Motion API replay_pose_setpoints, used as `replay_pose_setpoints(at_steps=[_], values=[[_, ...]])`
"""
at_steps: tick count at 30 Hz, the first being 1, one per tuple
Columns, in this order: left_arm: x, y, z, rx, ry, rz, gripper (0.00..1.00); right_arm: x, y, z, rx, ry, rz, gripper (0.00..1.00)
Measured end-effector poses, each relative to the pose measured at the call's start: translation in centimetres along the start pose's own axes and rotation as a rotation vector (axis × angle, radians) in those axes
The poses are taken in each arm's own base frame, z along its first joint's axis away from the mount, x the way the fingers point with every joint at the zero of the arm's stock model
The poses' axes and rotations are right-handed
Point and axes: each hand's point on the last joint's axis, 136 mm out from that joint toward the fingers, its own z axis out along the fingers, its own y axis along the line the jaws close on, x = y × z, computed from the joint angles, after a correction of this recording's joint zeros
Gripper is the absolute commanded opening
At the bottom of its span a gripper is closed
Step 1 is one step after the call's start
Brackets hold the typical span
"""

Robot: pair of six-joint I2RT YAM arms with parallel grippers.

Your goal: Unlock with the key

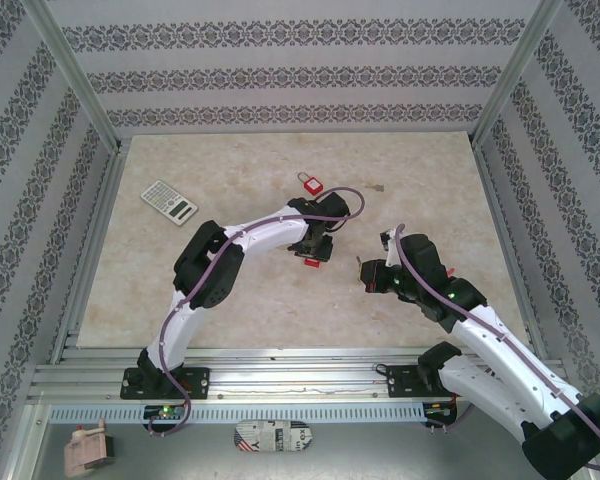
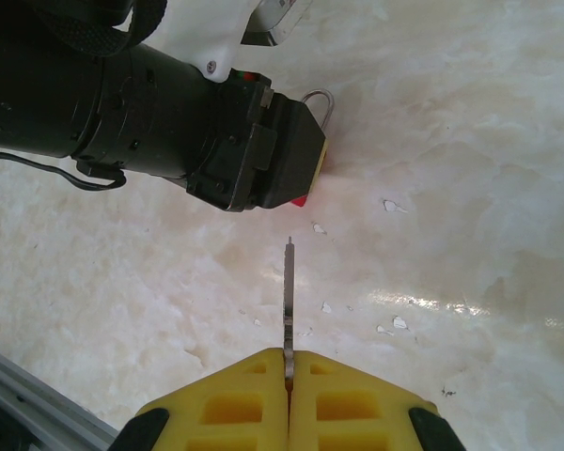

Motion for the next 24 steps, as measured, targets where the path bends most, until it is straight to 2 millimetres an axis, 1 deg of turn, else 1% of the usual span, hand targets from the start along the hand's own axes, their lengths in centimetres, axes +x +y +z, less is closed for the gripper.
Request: replay_pose_setpoints(at_steps=[6, 9, 14, 17, 20, 24], values=[[-0.1, 0.2, 0.0, 0.011, -0.003, -0.006, 0.08, 0.0, 0.0, 0.0, -0.001, 0.000, 0.000, 0.00], [0.0, 0.4, -0.1, 0.047, -0.014, -0.024, 0.01, 0.1, 0.3, 0.0, -0.008, 0.003, -0.007, 0.00], [1.2, 1.5, -0.9, 0.166, -0.025, -0.121, 0.00, 0.1, 0.9, 0.1, -0.027, 0.001, -0.023, 0.00], [1.7, 2.2, -1.9, 0.304, -0.062, -0.241, 0.00, 0.1, 1.7, 0.1, -0.053, -0.007, -0.043, 0.00], [0.9, 2.6, -3.9, 0.486, -0.153, -0.392, 0.00, -0.3, 3.0, 0.1, -0.092, -0.031, -0.076, 0.00], [-1.5, 2.7, -6.8, 0.723, -0.283, -0.566, 0.00, -1.1, 4.9, 0.0, -0.151, -0.082, -0.131, 0.00]])
